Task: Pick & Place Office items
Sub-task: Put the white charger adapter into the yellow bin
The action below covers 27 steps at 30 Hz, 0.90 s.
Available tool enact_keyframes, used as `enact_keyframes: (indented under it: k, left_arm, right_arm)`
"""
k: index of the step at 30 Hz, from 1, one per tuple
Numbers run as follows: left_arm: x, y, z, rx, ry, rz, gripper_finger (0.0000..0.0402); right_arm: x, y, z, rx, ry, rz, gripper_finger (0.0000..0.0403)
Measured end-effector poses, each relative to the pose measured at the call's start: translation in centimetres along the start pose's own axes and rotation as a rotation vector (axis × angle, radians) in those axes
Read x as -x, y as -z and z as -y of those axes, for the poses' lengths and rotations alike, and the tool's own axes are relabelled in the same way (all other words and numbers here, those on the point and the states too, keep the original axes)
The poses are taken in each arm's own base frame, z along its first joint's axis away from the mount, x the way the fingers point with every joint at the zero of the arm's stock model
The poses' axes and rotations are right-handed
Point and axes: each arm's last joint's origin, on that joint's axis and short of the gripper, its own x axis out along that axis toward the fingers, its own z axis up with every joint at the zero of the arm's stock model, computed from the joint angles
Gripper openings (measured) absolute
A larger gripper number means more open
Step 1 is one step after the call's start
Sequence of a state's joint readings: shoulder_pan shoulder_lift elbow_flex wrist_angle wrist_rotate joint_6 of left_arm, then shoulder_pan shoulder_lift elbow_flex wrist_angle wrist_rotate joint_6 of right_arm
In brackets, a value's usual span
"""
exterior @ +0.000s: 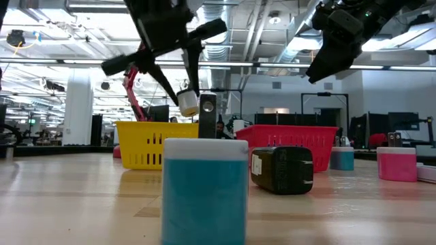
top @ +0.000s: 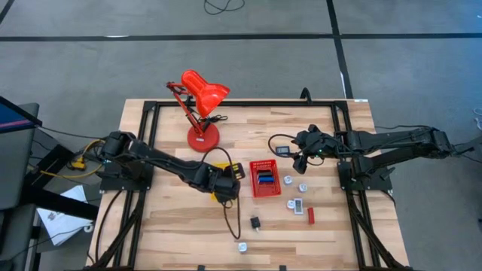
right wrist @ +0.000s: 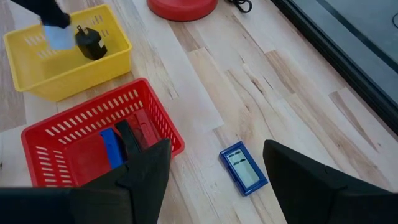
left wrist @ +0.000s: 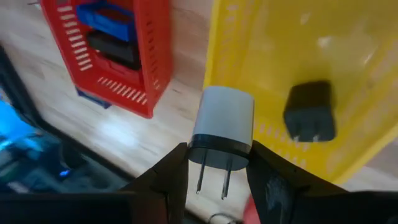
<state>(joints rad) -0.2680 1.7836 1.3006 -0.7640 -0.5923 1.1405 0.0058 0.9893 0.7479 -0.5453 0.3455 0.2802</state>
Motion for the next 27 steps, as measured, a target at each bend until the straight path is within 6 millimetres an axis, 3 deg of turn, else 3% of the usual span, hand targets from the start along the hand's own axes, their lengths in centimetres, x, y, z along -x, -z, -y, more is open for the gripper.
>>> enact_keyframes:
  k: [4,18,27]
  left_arm:
    - [-0.8,0.0,0.8,-0.064,-0.025,-0.076,0.0135]
    - [-3.3,-0.8,3.5,-0.265,-0.067,-0.08,0.0136]
    - [-4.2,-1.1,4.4,-0.253,-0.102,-0.068,0.014]
  right_arm:
    - [0.0,0.0,0.0,0.0,0.0,0.0,0.0249]
    - [0.0,0.0,0.0,0.003,0.0,0.0,0.0249]
    - [0.0,0.0,0.0,0.003,0.0,-0.001,0.0249]
